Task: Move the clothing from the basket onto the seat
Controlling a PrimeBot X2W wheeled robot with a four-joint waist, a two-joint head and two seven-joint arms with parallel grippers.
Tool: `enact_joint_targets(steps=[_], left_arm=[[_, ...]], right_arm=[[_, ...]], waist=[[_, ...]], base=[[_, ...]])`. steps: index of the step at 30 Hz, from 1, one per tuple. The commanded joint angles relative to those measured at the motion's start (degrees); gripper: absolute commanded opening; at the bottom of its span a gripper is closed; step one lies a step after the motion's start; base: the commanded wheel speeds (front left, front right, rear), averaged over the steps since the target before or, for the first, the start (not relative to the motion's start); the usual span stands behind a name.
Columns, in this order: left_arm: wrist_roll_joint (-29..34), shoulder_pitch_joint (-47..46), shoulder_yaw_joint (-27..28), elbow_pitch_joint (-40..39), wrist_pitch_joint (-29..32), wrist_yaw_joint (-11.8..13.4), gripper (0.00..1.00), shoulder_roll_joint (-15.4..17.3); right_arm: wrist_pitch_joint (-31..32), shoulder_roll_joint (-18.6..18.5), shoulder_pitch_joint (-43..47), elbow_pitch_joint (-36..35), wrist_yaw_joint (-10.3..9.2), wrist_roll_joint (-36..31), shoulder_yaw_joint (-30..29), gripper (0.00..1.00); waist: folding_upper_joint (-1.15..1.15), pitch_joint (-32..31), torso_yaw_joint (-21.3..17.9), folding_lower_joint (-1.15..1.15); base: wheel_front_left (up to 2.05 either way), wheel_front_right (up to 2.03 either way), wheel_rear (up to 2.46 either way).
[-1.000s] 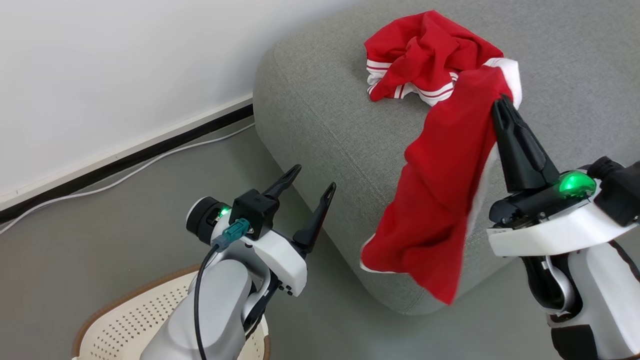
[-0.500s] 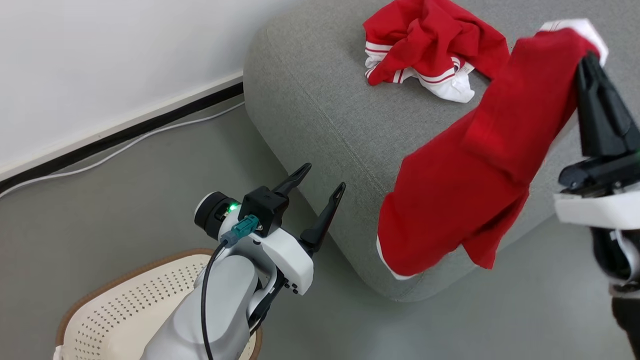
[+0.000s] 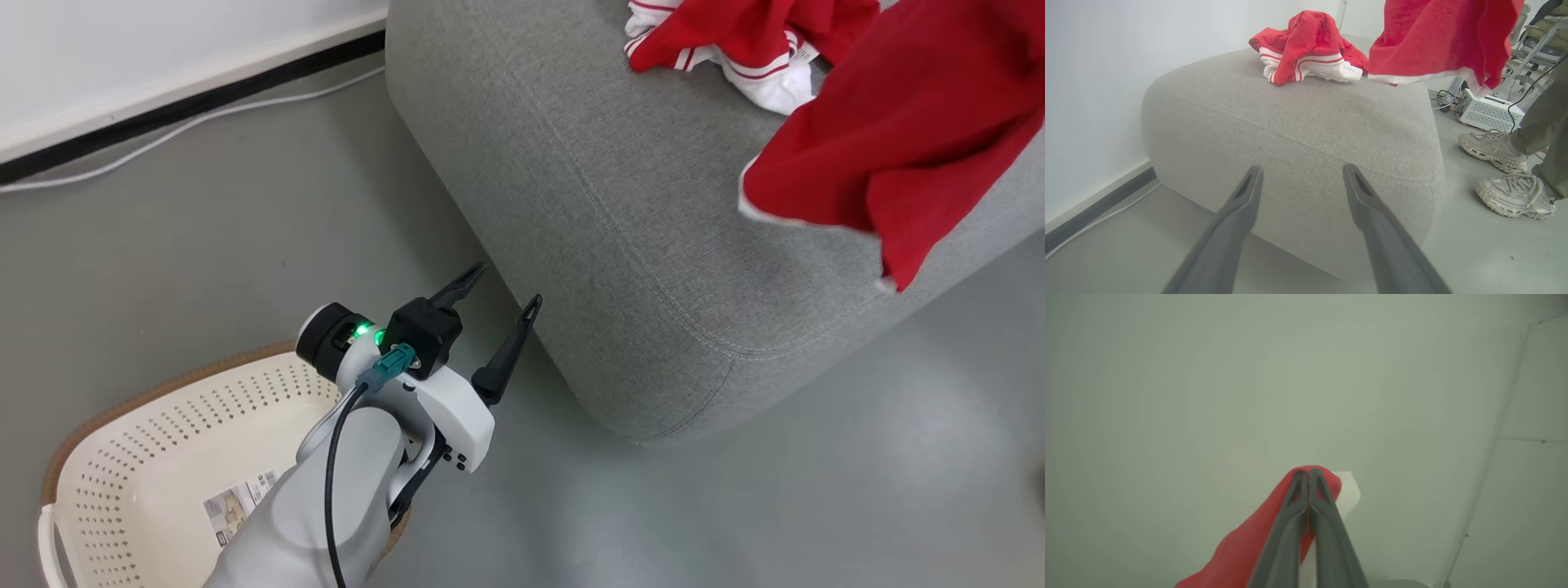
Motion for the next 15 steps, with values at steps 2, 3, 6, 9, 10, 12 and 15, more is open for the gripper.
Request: enact_joint_targets(steps=[2, 3, 6, 9, 10, 12, 15], left_arm=[[0.9, -2.9, 1.1, -0.8, -0.3, -0.1, 1.0, 0.6], [1.2, -3.2, 0.9, -0.6, -0.3, -0.2, 1.0, 0.7], [1.9, -4.1, -0.1, 0.1, -0.3, -0.2, 1.0, 1.0], [2.3, -4.8, -0.8, 0.3, -0.3, -0.3, 1.0, 1.3], [2.4, -5.0, -0.9, 0.3, -0.3, -0.3, 1.0, 1.4], [2.7, -5.6, -1.0, 0.4, -0.3, -0.3, 1.0, 1.8], [2.9, -6.4, -1.1, 0.3, -0.3, -0.3, 1.0, 2.1]], right_arm=[[-0.3, -2.7, -3.6, 1.3, 0.17, -0.5, -1.0, 0.0], [-0.3, -3.3, -5.1, 2.4, 0.17, -0.8, -1.3, 0.0], [-0.3, -5.1, -10.7, 7.8, 0.17, -2.2, -3.2, 0.0], [-0.3, -6.8, -14.8, 11.9, 0.17, -3.4, -4.8, 0.0], [-0.3, -7.4, -16.2, 13.2, 0.17, -3.9, -5.1, 0.0], [-0.3, -8.6, -19.1, 16.3, 0.17, -5.0, -6.4, 0.0], [-0.3, -10.5, -23.3, 20.3, 0.17, -7.5, -9.7, 0.0]], waist=[[0.0, 3.3, 1.4, 0.0], [0.0, 4.2, 1.7, 0.0], [0.0, 7.1, 3.2, 0.0], [0.0, 9.0, 4.5, 0.0], [0.0, 9.6, 4.9, 0.0], [0.0, 10.8, 5.6, 0.0], [0.0, 12.7, 6.9, 0.0]], base=[[0.0, 0.0, 0.0], [0.0, 0.0, 0.0], [0.0, 0.0, 0.0], [0.0, 0.0, 0.0], [0.0, 0.0, 0.0], [0.0, 0.0, 0.0], [0.0, 0.0, 0.0]])
